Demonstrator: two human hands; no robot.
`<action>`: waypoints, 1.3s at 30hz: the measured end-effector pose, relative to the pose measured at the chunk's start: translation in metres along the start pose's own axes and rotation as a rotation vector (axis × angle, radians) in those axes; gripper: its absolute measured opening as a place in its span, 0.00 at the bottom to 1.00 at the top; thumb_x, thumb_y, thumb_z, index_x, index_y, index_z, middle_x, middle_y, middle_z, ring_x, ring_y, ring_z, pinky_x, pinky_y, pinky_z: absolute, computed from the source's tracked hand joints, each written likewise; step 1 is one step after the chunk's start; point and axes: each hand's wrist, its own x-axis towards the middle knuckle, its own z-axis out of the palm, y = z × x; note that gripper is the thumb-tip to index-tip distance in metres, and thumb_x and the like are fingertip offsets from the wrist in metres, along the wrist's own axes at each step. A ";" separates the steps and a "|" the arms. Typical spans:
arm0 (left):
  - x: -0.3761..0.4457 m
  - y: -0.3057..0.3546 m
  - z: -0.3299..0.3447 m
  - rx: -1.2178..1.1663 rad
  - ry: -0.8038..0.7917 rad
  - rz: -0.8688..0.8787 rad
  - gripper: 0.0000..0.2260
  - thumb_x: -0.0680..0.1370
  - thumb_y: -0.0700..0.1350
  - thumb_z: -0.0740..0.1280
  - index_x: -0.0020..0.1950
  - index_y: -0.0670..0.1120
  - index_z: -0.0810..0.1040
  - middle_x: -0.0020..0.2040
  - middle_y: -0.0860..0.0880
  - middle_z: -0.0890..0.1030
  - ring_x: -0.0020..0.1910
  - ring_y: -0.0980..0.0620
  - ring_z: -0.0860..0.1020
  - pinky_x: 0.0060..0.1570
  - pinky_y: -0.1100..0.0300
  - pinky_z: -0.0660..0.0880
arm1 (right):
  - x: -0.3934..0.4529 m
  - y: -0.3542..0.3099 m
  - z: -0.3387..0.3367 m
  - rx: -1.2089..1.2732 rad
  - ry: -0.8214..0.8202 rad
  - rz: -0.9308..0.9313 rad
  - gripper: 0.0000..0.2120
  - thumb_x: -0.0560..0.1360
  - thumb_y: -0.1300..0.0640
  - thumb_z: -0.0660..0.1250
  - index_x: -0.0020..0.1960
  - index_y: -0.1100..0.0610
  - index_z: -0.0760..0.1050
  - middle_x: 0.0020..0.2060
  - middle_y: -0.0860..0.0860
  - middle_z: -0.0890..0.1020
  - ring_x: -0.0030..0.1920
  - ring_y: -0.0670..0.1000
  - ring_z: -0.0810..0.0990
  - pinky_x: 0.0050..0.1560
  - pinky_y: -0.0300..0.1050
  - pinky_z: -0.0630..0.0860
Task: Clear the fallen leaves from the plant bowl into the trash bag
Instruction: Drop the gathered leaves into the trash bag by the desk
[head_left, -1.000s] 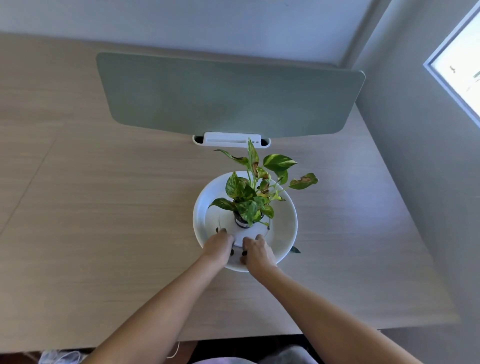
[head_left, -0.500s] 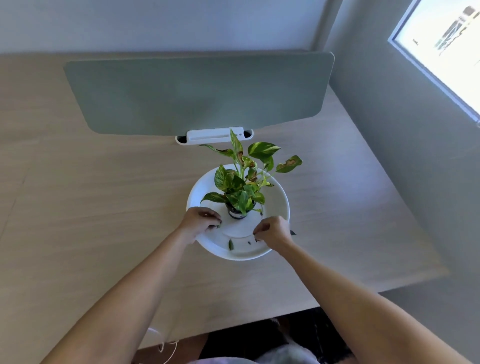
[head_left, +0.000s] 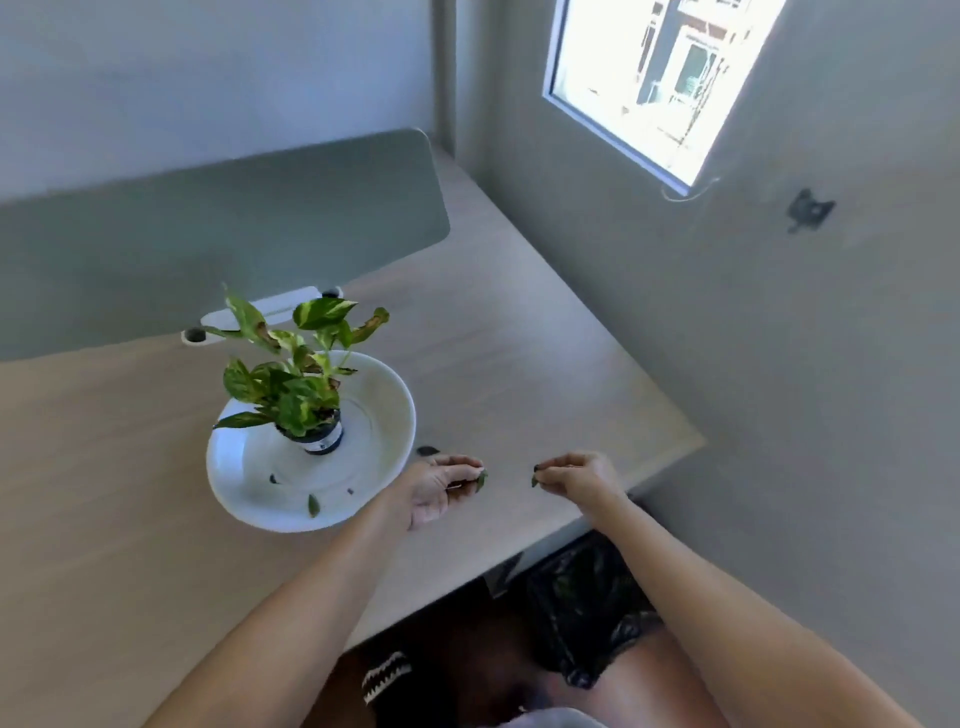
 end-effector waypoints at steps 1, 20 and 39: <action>0.003 -0.011 0.024 0.020 -0.036 -0.015 0.16 0.74 0.27 0.64 0.31 0.40 0.82 0.26 0.48 0.82 0.25 0.56 0.81 0.29 0.67 0.79 | -0.002 0.010 -0.022 0.015 0.020 0.010 0.06 0.68 0.72 0.71 0.45 0.71 0.80 0.37 0.60 0.83 0.40 0.55 0.83 0.37 0.37 0.82; 0.160 -0.240 0.164 0.272 0.199 -0.334 0.08 0.76 0.34 0.66 0.53 0.40 0.79 0.57 0.38 0.79 0.54 0.46 0.79 0.48 0.60 0.77 | 0.043 0.207 -0.166 -0.019 0.484 0.386 0.08 0.69 0.66 0.71 0.45 0.57 0.84 0.41 0.54 0.85 0.39 0.50 0.83 0.37 0.33 0.77; 0.067 -0.077 0.156 0.577 -0.103 -0.052 0.03 0.77 0.40 0.66 0.50 0.42 0.76 0.38 0.49 0.81 0.32 0.60 0.80 0.34 0.68 0.75 | 0.028 0.047 -0.145 -0.123 0.479 -0.041 0.05 0.71 0.63 0.69 0.42 0.55 0.81 0.34 0.51 0.84 0.39 0.54 0.84 0.52 0.53 0.81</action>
